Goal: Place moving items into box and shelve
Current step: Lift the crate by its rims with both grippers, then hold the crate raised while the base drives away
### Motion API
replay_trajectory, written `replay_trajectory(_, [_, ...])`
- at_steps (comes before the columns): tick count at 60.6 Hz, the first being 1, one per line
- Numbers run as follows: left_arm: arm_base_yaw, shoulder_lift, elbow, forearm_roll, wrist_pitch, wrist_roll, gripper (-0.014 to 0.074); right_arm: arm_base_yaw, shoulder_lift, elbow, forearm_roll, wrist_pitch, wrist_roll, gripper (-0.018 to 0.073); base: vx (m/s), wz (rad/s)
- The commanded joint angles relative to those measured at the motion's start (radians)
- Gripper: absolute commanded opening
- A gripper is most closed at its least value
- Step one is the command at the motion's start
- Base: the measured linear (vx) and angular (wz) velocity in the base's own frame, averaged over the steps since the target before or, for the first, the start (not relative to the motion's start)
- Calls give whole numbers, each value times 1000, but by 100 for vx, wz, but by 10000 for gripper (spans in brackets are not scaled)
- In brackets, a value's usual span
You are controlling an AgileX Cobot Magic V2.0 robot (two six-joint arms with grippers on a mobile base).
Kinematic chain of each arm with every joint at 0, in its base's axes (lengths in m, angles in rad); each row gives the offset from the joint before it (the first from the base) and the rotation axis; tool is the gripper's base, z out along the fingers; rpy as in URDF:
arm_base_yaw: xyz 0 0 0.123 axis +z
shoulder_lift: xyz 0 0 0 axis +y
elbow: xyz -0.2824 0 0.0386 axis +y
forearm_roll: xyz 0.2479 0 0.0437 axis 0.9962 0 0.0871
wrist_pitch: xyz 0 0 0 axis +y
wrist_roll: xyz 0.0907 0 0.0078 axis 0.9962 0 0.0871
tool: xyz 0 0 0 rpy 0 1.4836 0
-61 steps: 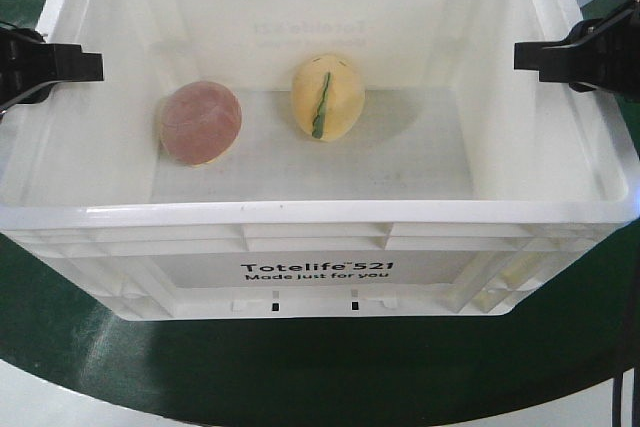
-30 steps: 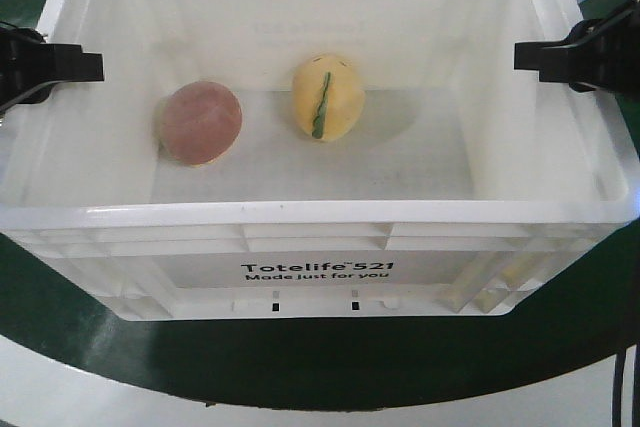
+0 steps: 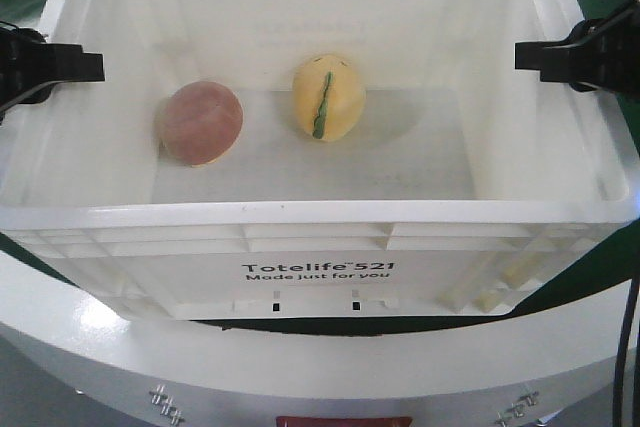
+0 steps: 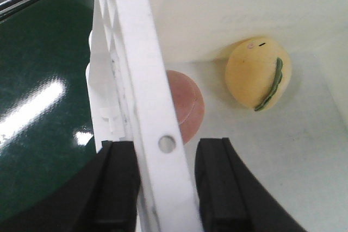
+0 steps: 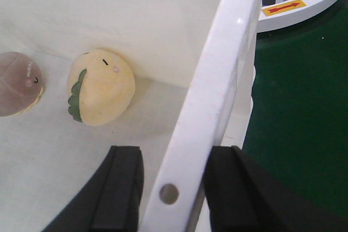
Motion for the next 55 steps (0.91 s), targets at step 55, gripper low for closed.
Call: replay_trajectory(55, [-10, -31, -50, -92, -145, 9, -6, 11, -35, -40, 91, -61, -51, -6, -21, 20])
